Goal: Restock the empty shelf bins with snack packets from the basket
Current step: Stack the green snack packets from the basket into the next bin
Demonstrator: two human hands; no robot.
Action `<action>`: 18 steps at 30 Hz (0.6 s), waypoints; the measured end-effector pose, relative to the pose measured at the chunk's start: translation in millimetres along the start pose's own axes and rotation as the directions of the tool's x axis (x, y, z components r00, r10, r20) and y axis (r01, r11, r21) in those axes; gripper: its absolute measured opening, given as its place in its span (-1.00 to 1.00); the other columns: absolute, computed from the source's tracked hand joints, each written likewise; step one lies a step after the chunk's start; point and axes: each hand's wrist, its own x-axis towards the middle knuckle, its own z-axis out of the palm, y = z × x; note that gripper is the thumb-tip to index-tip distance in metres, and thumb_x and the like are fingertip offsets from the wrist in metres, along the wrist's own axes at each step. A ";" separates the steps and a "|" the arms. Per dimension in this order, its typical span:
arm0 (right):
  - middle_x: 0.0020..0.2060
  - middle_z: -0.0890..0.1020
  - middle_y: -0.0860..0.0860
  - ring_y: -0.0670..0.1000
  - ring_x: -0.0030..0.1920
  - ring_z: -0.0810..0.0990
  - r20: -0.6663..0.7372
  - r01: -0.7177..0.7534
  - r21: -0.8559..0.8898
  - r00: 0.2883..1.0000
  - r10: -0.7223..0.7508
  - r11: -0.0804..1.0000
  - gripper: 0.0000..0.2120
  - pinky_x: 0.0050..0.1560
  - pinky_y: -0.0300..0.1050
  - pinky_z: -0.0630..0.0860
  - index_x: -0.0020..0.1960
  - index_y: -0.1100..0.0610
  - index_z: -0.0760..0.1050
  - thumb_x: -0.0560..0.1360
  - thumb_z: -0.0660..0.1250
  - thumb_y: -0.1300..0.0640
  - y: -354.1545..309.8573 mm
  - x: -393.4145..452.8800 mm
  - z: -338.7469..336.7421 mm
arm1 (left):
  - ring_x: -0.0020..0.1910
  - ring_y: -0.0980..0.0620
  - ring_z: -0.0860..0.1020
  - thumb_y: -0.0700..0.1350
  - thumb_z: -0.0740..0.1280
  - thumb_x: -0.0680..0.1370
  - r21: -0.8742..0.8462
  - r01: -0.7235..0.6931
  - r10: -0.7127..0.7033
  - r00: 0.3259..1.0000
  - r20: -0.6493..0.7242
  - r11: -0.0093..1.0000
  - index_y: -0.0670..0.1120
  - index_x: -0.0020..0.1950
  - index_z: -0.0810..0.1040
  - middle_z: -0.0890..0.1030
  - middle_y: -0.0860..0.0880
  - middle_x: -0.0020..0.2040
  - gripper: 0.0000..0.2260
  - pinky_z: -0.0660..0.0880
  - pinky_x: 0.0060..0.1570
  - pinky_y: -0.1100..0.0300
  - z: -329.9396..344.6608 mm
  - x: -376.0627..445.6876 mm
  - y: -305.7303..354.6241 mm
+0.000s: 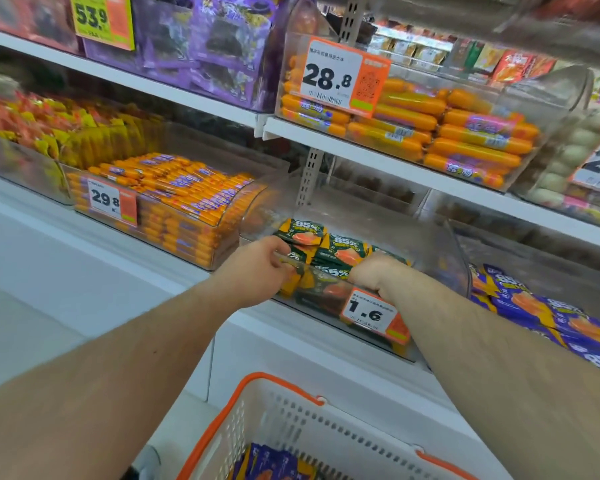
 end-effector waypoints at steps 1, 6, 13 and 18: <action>-0.38 0.52 0.12 0.11 -0.34 0.55 0.032 0.006 -0.056 0.999 -0.004 0.998 -0.95 -0.41 -0.15 0.38 -0.09 0.21 0.40 0.53 0.22 0.23 -0.9 -0.6 -0.5 | -0.18 0.13 0.59 0.03 0.36 0.56 0.006 0.002 -0.002 1.000 -0.001 1.000 0.13 0.19 0.43 0.62 0.11 -0.08 -0.77 0.44 -0.32 0.30 1.3 0.2 -0.4; -0.33 0.51 0.12 0.11 -0.31 0.55 0.078 0.027 -0.123 0.997 -0.018 0.992 -0.84 -0.31 -0.10 0.40 -0.23 0.19 0.41 0.52 0.26 0.21 0.4 4.3 -0.9 | -0.14 0.16 0.56 -0.04 0.32 0.57 0.015 -0.074 0.074 0.996 -0.044 0.997 0.14 0.17 0.42 0.61 0.16 -0.13 -0.79 0.52 -0.14 0.16 7.7 -3.2 -0.1; -0.13 0.46 0.14 0.13 -0.15 0.45 -0.757 0.740 -0.308 0.191 -0.625 0.599 -0.87 -0.17 -0.10 0.35 -0.09 0.23 0.56 0.38 0.32 0.34 25.7 -31.1 30.5 | -0.09 0.08 0.50 -0.16 0.33 0.54 0.272 -0.229 0.108 0.912 0.395 0.935 -0.04 0.00 0.56 0.52 0.12 -0.13 -0.92 0.41 -0.18 0.35 22.8 -25.3 9.1; -0.23 0.50 0.14 0.12 -0.18 0.47 -0.576 0.861 -0.220 0.265 -0.773 0.459 -0.87 -0.16 -0.07 0.37 -0.15 0.27 0.56 0.40 0.24 0.28 106.6 -55.5 148.4 | 0.12 0.03 0.50 -0.06 0.28 0.60 0.547 -0.342 -0.206 0.675 0.709 0.764 -0.06 0.28 0.55 0.56 0.01 0.23 -0.72 0.44 0.19 0.10 48.8 -43.3 -6.6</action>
